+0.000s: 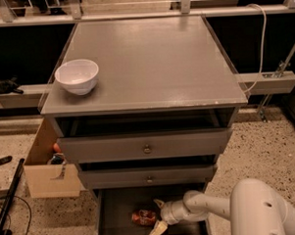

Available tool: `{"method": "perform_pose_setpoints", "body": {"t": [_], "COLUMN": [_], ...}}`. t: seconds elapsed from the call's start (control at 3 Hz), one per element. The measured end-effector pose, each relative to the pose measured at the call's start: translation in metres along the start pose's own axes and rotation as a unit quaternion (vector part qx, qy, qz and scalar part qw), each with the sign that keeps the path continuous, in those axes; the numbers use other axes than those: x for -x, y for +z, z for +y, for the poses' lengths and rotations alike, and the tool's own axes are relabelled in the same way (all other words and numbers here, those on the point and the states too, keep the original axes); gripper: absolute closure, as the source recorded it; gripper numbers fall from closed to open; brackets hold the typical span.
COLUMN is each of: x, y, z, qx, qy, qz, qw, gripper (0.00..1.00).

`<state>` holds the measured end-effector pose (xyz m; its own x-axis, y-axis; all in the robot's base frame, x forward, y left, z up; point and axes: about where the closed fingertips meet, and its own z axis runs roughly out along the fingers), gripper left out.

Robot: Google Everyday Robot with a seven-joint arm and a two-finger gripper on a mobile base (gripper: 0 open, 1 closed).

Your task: Pick coke can from bottom drawer and place on counter

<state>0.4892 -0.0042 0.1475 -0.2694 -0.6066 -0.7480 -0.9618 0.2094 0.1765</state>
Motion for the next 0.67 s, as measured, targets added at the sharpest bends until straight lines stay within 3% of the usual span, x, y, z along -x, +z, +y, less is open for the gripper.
{"method": "perform_pose_setpoints", "body": {"t": [0.33, 0.67], "x": [-0.0100, -0.0101], "y": [0.0076, 0.0077], "z": [0.0056, 0.0057], "qx": [0.003, 0.003], "qy": [0.000, 0.000], "qz": [0.003, 0.003], "qw": [1.0000, 1.0000], "gripper": [0.00, 0.19]}}
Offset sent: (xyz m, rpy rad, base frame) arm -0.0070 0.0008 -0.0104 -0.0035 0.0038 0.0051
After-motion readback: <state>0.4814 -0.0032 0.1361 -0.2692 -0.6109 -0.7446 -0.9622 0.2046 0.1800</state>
